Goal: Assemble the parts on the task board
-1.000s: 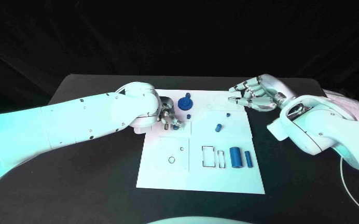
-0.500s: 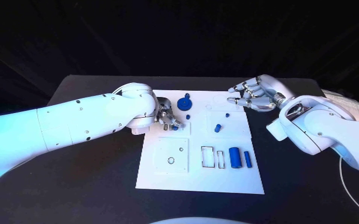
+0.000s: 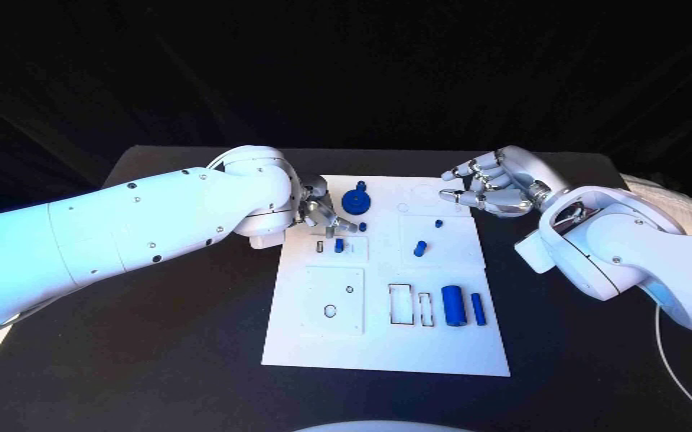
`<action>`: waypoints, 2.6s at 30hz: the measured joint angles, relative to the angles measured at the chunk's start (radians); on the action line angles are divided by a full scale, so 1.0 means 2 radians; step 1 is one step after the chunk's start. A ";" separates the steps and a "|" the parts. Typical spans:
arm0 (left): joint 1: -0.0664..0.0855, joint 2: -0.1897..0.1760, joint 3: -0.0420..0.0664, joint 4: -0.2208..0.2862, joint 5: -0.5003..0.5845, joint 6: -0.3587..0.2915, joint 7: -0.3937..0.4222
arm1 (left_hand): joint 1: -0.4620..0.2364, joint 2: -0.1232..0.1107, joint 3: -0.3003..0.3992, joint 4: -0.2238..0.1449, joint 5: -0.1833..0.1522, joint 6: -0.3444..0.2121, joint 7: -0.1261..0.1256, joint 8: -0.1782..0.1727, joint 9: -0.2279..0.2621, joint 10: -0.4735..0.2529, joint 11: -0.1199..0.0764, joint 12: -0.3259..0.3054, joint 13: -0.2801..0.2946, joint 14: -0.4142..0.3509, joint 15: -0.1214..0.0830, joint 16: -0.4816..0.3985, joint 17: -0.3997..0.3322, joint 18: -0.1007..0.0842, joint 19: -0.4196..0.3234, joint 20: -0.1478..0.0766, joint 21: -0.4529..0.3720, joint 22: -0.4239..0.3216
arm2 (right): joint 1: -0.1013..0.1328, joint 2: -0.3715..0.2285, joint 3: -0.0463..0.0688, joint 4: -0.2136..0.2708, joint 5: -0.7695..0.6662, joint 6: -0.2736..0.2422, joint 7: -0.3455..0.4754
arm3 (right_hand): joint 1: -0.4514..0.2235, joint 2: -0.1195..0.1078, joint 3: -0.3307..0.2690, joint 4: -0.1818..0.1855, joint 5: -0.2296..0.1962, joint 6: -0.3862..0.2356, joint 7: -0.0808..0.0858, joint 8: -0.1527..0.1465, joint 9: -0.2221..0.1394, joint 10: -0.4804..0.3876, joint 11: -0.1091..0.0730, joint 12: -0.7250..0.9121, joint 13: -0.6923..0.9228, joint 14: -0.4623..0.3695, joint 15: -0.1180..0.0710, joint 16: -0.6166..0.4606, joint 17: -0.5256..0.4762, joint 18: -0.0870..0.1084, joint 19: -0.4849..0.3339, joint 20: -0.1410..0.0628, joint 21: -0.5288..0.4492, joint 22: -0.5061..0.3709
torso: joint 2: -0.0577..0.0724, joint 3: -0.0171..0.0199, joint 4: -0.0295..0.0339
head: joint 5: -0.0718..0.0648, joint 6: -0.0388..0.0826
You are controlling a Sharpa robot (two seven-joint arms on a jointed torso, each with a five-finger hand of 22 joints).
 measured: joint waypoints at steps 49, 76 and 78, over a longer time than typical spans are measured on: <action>0.040 0.095 -0.008 -0.213 -0.008 0.127 0.003 | 0.071 0.028 -0.053 0.002 0.000 -0.038 0.027 -0.064 -0.051 -0.047 0.025 -0.050 -0.054 0.000 0.016 0.000 0.000 0.000 -0.002 0.015 -0.025 0.000 | -0.002 0.009 0.000 -0.008 0.000 0.001 0.001 | -0.002 -0.002 0.000 0.000 0.000 0.000 0.000 0.000 0.000 0.000 0.000 0.000 0.000 0.000 0.000 0.000 0.000 0.000 0.000 0.000 0.000 0.000 | 0.000 0.0003 0.0009 | 0.006 0.002; 0.034 0.098 -0.010 -0.216 0.002 0.136 0.003 | 0.100 0.054 -0.050 -0.003 0.000 -0.036 0.025 -0.062 -0.050 -0.045 0.023 -0.049 -0.055 0.000 0.016 0.000 0.000 0.000 -0.002 0.014 -0.025 0.000 | -0.002 0.010 0.000 -0.009 0.000 0.001 0.002 | -0.002 -0.002 0.000 0.000 0.000 0.000 0.000 0.000 0.000 0.000 0.000 0.000 0.000 0.000 0.000 0.000 0.000 0.000 0.000 0.000 0.000 0.000 | 0.000 0.0007 0.0009 | 0.006 -0.001; 0.034 0.098 -0.010 -0.216 0.003 0.135 0.003 | 0.109 0.063 -0.045 -0.008 0.000 -0.035 0.024 -0.062 -0.049 -0.045 0.023 -0.049 -0.055 0.000 0.016 0.000 0.000 0.000 -0.002 0.014 -0.025 0.000 | -0.002 0.011 0.000 -0.009 0.000 0.001 0.002 | -0.002 -0.002 0.000 0.000 0.000 0.000 0.000 0.000 0.000 0.000 0.000 0.000 0.000 0.000 0.000 0.000 0.000 0.000 0.000 0.000 0.000 0.000 | 0.000 0.0007 0.0009 | 0.006 -0.002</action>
